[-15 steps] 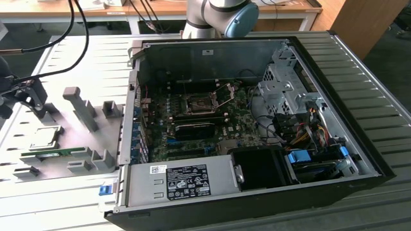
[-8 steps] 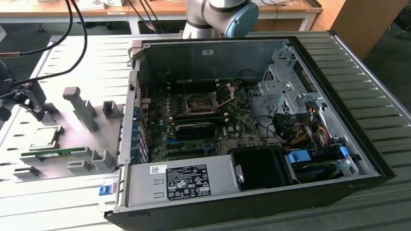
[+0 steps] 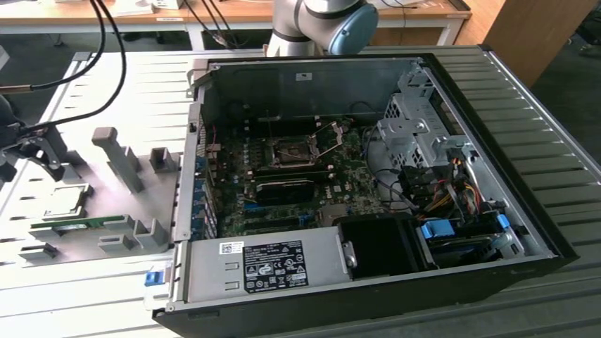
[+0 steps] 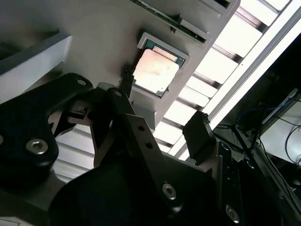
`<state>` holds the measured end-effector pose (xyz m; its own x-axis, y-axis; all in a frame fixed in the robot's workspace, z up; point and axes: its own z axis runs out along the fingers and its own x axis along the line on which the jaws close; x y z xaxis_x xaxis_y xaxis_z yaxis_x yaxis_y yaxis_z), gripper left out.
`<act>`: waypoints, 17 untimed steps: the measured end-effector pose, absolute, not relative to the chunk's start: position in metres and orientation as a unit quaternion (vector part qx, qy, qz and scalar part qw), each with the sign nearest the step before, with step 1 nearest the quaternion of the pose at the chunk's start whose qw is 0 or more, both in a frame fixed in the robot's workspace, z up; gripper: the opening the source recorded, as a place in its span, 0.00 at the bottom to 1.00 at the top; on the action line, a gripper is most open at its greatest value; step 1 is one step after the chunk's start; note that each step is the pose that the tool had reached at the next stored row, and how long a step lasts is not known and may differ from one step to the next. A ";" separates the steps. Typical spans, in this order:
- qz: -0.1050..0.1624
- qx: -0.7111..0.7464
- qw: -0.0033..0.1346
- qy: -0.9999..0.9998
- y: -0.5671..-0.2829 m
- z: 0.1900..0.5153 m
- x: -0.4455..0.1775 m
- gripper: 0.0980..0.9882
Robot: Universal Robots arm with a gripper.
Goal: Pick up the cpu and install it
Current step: 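Pick up the cpu and move it towards the insertion slot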
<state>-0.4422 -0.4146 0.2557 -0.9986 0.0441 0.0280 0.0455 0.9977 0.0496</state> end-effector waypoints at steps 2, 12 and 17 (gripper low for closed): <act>-0.032 -0.021 0.014 -0.999 -0.415 0.254 -0.443 0.68; -0.035 -0.021 0.013 -0.999 -0.416 0.251 -0.443 0.68; -0.039 -0.021 0.013 -0.999 -0.416 0.244 -0.443 0.68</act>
<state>-0.4433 -0.4157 0.2444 -0.9988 0.0410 0.0280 0.0431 0.9961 0.0771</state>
